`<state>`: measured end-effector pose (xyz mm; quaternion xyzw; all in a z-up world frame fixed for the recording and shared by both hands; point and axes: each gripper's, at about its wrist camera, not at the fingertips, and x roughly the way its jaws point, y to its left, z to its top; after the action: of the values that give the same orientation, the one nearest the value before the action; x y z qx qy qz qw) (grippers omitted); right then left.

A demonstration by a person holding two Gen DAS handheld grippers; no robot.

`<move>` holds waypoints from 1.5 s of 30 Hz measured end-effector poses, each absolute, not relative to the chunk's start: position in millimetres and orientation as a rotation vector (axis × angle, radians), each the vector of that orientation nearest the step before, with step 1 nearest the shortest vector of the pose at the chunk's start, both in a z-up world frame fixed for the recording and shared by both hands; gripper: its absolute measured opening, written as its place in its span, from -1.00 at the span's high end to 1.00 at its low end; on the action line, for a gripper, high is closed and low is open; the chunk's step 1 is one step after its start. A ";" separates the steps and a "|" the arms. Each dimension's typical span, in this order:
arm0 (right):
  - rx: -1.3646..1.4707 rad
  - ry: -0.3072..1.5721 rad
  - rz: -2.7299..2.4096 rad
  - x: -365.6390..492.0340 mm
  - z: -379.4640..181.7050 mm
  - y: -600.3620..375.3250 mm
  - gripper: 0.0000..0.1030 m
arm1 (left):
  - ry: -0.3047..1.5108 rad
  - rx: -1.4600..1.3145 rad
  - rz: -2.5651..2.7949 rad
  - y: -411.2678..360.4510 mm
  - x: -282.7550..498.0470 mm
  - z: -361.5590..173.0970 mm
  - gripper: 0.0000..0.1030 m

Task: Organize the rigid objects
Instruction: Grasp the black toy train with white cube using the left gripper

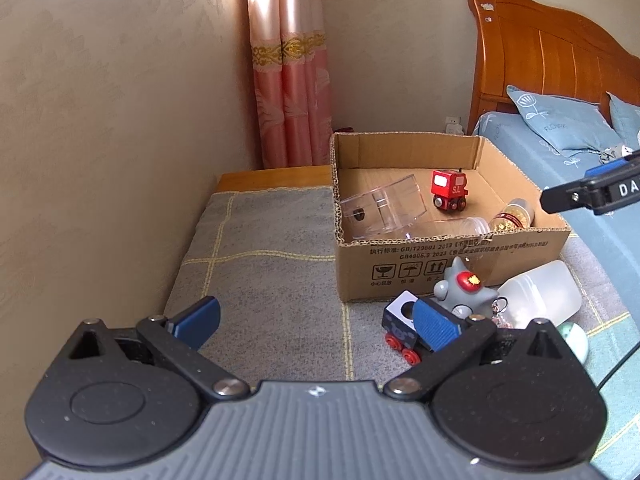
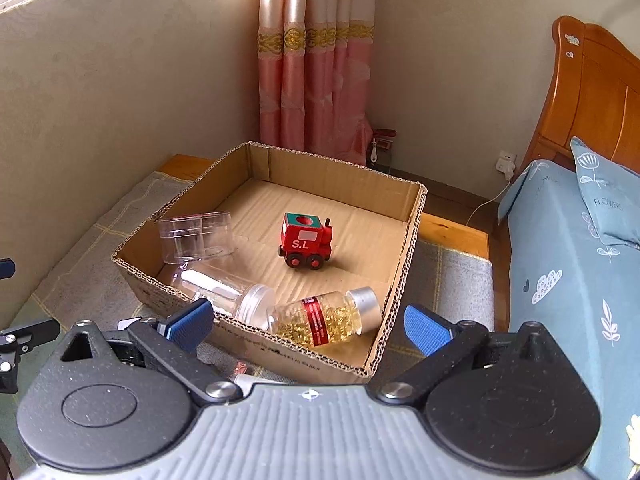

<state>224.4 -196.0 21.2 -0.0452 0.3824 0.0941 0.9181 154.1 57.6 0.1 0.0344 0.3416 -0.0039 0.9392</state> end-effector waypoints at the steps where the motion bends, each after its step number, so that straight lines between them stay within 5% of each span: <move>1: -0.084 0.790 0.183 218.7 18.8 -196.0 -1.00 | 0.698 0.072 -0.008 57.8 153.5 -0.4 -0.98; 16: 0.052 0.848 0.019 139.2 -57.0 -201.1 -1.00 | 0.761 0.100 -0.036 58.9 149.1 -26.0 -0.98; 40: -0.006 0.899 -0.035 150.7 -97.0 -215.8 -1.00 | 0.776 0.256 -0.244 27.0 171.9 -54.0 -0.98; 45: -0.009 0.893 -0.025 150.3 -97.1 -216.8 -1.00 | 0.757 0.302 -0.342 19.0 185.5 -68.1 -0.81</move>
<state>150.3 -216.8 -97.1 -0.0044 0.4316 -0.0122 0.9020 185.5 19.0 -68.1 0.1461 0.3663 -0.1653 0.9040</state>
